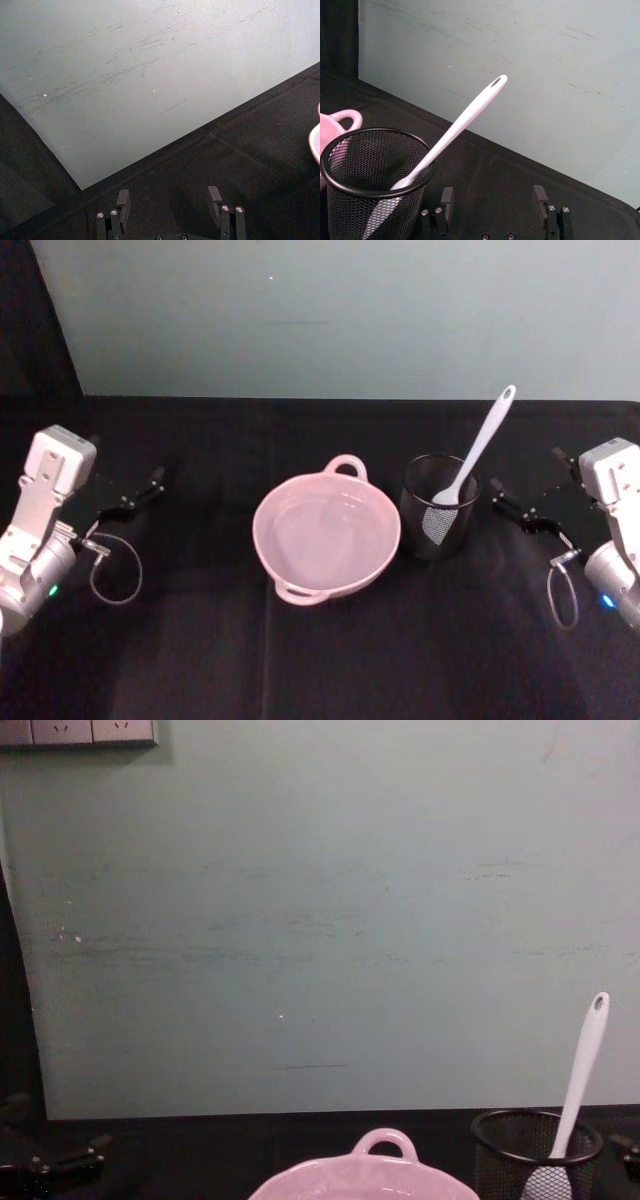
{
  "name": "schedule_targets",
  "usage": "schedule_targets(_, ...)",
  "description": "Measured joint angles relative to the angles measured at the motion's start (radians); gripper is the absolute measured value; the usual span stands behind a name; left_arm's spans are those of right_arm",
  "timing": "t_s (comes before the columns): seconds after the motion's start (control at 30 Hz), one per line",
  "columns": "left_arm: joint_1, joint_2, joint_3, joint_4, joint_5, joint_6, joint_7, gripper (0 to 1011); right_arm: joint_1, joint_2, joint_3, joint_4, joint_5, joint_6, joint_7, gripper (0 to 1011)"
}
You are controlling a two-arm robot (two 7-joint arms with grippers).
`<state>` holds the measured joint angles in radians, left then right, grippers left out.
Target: Use the one hand to pick up the spoon and stir the clear water in the bowl.
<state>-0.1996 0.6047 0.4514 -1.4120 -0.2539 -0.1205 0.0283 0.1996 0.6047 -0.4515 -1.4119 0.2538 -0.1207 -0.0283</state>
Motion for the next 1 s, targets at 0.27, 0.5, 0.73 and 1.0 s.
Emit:
schedule_targets(0.27, 0.0, 0.0, 0.0, 0.0, 0.0, 0.0, 0.0, 1011, 0.0, 0.0, 0.0, 0.0, 0.0, 0.0, 0.0, 1002)
schedule_targets(0.5, 0.0, 0.0, 0.0, 0.0, 0.0, 0.0, 0.0, 1011, 0.0, 0.0, 0.0, 0.0, 0.0, 0.0, 0.0, 1003)
schedule_targets(0.73, 0.0, 0.0, 0.0, 0.0, 0.0, 0.0, 0.0, 1011, 0.0, 0.0, 0.0, 0.0, 0.0, 0.0, 0.0, 1003)
schedule_targets(1.0, 0.0, 0.0, 0.0, 0.0, 0.0, 0.0, 0.0, 1011, 0.0, 0.0, 0.0, 0.0, 0.0, 0.0, 0.0, 1003)
